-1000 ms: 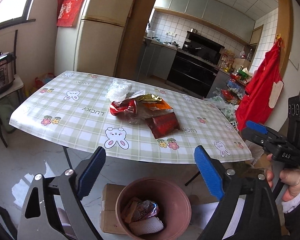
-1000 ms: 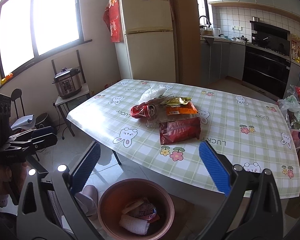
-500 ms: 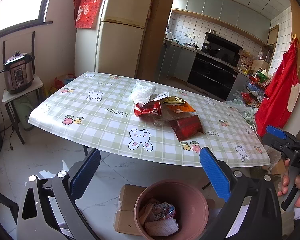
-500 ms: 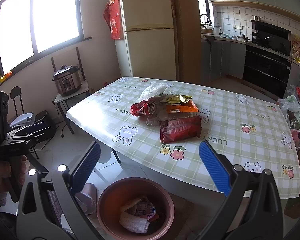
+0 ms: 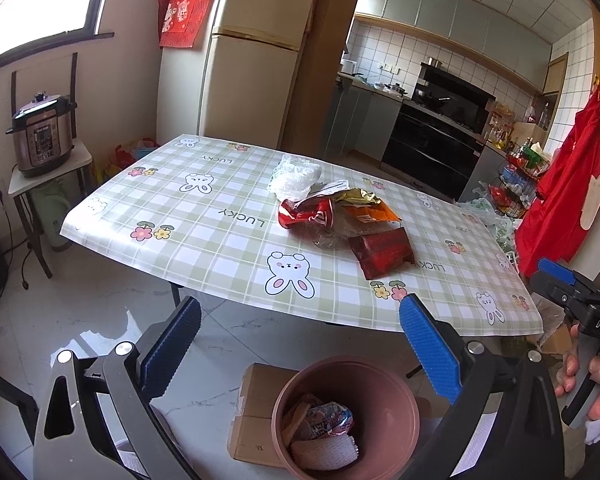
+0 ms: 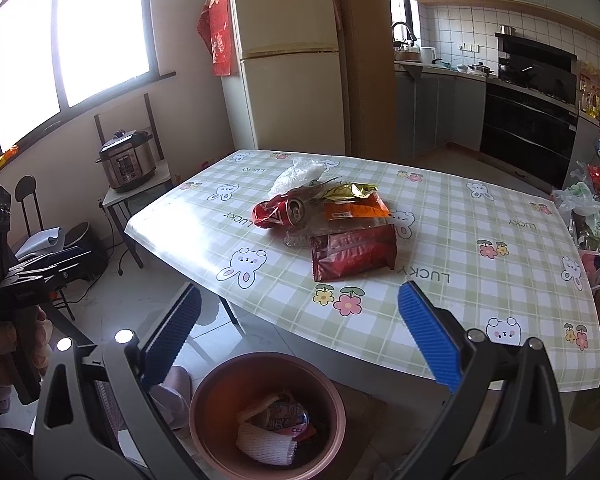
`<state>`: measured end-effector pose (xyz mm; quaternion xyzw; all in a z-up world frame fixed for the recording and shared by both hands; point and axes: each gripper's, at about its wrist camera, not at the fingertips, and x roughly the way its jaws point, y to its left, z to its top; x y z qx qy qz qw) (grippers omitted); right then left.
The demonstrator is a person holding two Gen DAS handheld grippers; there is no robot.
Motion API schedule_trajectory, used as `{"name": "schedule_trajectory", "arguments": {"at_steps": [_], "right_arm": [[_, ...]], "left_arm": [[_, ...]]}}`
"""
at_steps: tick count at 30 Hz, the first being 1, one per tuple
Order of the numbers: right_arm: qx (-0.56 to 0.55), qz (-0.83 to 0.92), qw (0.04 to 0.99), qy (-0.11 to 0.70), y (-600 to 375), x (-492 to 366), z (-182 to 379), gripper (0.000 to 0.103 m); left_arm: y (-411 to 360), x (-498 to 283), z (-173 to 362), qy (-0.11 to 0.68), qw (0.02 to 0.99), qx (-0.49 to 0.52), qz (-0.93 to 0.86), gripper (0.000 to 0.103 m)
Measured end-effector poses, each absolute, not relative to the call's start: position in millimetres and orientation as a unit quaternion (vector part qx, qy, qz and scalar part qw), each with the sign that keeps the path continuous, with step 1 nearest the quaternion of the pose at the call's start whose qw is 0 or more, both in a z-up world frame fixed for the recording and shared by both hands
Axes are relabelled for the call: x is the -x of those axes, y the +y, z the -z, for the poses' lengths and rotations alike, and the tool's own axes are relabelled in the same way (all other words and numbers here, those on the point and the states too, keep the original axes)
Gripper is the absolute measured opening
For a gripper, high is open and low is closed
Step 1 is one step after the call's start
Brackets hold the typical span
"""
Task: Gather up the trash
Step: 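Reach the left gripper to the crushed red can and grasp it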
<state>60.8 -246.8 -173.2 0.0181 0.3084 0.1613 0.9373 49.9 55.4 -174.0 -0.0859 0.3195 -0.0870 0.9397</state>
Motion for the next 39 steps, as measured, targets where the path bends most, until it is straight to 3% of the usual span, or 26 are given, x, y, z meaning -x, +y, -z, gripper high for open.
{"name": "schedule_trajectory", "arguments": {"at_steps": [12, 22, 26, 30, 39], "right_arm": [[-0.026, -0.140, 0.931, 0.336, -254.0, -84.0, 193.8, 0.097], [-0.043, -0.127, 0.919, 0.371, -264.6, -132.1, 224.7, 0.097], [-0.059, -0.121, 0.912, 0.387, -268.3, -159.3, 240.2, 0.097], [-0.069, -0.123, 0.905, 0.402, -268.9, -184.8, 255.8, 0.097], [-0.081, -0.114, 0.892, 0.430, -273.6, -228.6, 289.4, 0.097]], "left_arm": [[45.5, -67.6, 183.0, 0.317, 0.945, 0.023, 0.072, 0.097], [18.4, -128.2, 204.0, 0.311, 0.945, -0.050, 0.093, 0.096], [0.6, -170.5, 221.3, 0.313, 0.938, -0.096, 0.110, 0.082], [-17.9, -211.0, 244.0, 0.310, 0.929, -0.156, 0.131, 0.059], [-53.6, -277.7, 289.4, 0.272, 0.902, -0.300, 0.148, 0.052]]}}
